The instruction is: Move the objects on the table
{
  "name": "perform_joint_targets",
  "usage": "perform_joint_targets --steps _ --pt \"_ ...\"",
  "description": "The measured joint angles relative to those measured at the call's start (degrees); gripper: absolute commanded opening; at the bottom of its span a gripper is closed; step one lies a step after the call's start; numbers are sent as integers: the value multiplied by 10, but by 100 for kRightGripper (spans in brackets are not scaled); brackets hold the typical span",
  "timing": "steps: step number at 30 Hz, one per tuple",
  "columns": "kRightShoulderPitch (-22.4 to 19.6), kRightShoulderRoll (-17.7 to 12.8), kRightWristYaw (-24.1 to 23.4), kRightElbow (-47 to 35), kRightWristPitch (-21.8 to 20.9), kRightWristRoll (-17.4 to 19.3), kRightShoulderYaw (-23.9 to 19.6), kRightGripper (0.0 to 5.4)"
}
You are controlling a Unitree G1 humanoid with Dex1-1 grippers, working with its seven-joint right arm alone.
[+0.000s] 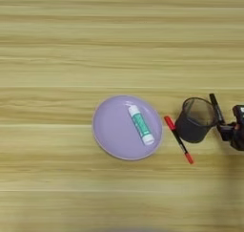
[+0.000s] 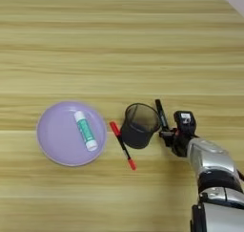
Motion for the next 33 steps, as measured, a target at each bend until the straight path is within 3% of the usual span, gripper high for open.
perform_joint_targets --steps 11,23,29,33 --pt "39 11 -27 -130 48 16 -21 103" --pt "51 10 -38 -210 79 23 -43 103" --pt "73 13 -45 -327 128 38 -50 103" --pt "94 31 -51 -408 155 47 -45 103"
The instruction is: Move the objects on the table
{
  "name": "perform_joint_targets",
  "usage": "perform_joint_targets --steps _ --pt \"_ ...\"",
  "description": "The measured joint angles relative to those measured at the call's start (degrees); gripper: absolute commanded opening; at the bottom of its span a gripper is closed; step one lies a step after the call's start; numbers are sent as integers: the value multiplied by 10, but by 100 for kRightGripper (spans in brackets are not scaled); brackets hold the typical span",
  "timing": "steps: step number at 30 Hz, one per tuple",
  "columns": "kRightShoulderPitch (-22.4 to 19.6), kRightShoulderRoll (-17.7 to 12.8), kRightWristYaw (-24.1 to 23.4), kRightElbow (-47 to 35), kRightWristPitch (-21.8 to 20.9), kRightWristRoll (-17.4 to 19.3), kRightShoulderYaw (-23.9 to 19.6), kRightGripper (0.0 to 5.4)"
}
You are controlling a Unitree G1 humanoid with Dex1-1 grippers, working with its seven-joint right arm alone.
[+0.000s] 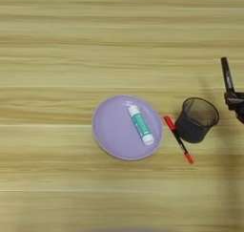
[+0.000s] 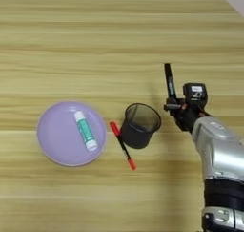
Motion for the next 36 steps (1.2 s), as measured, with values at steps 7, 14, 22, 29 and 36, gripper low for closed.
perform_joint_targets --steps 7,14,22,29,36 --pt "34 40 -23 -158 52 11 24 103" --pt "48 77 -28 -247 94 19 70 103" --pt "53 126 -38 -255 104 9 165 103" --pt "74 157 -38 -246 99 -8 224 103" --pt "88 182 -39 -212 82 -23 267 103"
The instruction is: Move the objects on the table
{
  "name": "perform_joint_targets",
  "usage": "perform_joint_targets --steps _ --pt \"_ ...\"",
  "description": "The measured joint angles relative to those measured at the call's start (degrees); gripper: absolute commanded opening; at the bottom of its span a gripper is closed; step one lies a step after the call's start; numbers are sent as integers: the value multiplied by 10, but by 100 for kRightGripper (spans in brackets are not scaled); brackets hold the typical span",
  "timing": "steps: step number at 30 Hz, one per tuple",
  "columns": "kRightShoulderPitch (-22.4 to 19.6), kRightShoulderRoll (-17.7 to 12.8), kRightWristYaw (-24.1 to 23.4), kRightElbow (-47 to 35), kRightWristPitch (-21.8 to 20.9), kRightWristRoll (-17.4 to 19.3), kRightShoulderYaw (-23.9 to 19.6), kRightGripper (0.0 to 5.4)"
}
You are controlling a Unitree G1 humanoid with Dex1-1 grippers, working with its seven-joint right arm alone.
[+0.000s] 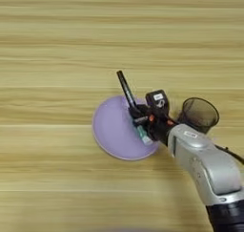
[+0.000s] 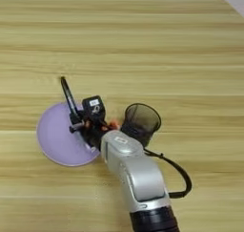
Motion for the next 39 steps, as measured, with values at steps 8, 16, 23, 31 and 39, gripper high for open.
perform_joint_targets --steps 8,16,23,31,39 --pt "-5 11 1 95 -29 -11 3 103" --pt "-18 14 8 156 -55 -15 10 103" --pt "-21 24 16 191 -65 -15 14 103" --pt "-35 27 18 225 -66 -14 8 103" --pt "-42 28 19 249 -66 -14 8 103"
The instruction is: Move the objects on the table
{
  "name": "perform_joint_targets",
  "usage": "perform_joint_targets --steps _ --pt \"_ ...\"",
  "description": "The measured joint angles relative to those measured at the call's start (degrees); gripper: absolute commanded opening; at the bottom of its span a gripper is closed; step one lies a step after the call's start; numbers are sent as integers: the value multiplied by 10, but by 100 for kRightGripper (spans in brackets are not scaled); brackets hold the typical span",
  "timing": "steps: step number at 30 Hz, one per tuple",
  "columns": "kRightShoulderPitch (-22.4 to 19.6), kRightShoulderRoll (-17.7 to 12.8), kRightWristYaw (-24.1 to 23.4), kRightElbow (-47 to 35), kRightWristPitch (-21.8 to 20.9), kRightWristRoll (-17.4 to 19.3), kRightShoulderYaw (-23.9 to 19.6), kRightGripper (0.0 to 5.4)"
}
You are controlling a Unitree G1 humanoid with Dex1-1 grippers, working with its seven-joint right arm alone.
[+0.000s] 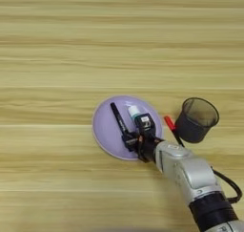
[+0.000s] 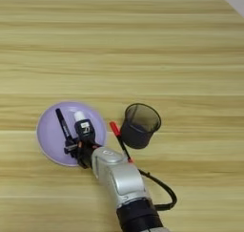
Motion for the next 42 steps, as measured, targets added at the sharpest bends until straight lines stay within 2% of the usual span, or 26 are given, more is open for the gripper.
perform_joint_targets --steps 3,4,26,42 --pt "-1 0 1 0 0 0 1 103" --pt "-2 0 2 0 0 0 1 139" --pt "-1 -3 12 -10 -2 -14 3 356" --pt "13 -4 23 -49 -38 -22 14 504"
